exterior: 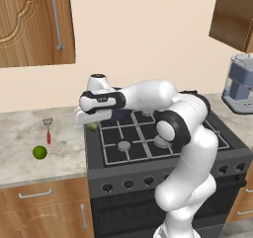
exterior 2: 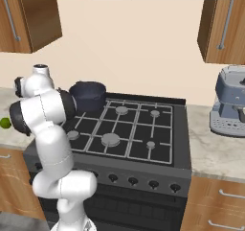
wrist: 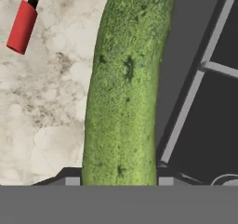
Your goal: Put the lime and cucumber in the pot. Retrieve the spatula and lightly stir the vegetables in the pot.
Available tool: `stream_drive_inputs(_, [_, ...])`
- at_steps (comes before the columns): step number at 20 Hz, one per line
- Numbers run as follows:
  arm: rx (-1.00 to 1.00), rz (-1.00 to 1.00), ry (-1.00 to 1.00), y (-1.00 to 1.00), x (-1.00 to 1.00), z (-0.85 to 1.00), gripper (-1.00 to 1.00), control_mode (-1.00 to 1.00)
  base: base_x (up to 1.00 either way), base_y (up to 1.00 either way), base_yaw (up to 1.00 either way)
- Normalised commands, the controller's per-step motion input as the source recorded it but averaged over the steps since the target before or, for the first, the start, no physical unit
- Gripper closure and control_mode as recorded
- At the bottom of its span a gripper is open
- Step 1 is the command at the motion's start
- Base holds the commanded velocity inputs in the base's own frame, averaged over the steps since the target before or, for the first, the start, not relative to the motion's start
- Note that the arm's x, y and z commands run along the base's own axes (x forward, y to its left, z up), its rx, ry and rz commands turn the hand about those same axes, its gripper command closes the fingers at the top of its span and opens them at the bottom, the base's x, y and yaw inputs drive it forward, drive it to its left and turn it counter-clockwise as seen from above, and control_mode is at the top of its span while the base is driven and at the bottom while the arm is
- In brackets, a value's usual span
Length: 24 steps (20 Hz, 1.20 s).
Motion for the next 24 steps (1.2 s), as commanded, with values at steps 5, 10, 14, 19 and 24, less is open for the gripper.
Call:
stream_drive_inputs(5, [0.01, -0.04, -0.03, -0.31, -0.13, 0.26, 1.00, -1.00, 0.00, 0.00, 0.00])
stream_drive_inputs(10, [0.00, -0.06, -0.01, -0.48, 0.00, 0.35, 1.00, -1.00, 0.00, 0.00, 0.00])
stream_drive_inputs(14, [0.00, -0.04, 0.00, -0.31, 0.00, 0.76, 1.00, -1.00, 0.00, 0.00, 0.00])
stream_drive_inputs(19, [-0.02, -0.04, 0.01, -0.48, 0.25, 0.61, 1.00, -1.00, 0.00, 0.00, 0.00])
stream_drive_inputs(24, [-0.08, -0.08, 0.05, -0.63, 0.84, 0.05, 1.00, -1.00, 0.00, 0.00, 0.00])
